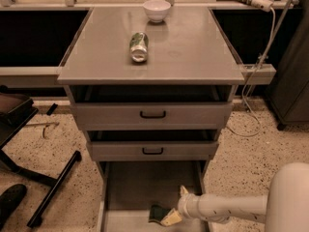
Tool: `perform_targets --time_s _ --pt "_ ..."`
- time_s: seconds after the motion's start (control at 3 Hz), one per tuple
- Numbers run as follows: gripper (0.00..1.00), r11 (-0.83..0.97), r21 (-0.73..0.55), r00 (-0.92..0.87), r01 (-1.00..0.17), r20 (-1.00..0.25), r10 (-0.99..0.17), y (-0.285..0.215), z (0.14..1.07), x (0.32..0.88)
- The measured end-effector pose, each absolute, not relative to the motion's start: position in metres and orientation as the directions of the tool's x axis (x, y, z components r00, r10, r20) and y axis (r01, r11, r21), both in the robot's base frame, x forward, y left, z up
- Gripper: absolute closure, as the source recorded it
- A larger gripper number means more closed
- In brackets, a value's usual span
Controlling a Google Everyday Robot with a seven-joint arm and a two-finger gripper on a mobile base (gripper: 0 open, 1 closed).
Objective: Pick sponge from bottom drawer and place on counter
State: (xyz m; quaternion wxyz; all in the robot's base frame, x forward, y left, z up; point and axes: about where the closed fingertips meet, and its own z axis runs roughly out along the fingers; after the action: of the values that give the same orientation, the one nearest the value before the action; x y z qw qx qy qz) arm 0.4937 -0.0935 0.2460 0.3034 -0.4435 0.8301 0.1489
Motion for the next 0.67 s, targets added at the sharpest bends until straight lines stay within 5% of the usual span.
perform_targets --time_s 0.67 --pt "0.00 0.494 0.050 -0.416 -0.868 -0.617 -0.668 -0.052 0.205 0.486"
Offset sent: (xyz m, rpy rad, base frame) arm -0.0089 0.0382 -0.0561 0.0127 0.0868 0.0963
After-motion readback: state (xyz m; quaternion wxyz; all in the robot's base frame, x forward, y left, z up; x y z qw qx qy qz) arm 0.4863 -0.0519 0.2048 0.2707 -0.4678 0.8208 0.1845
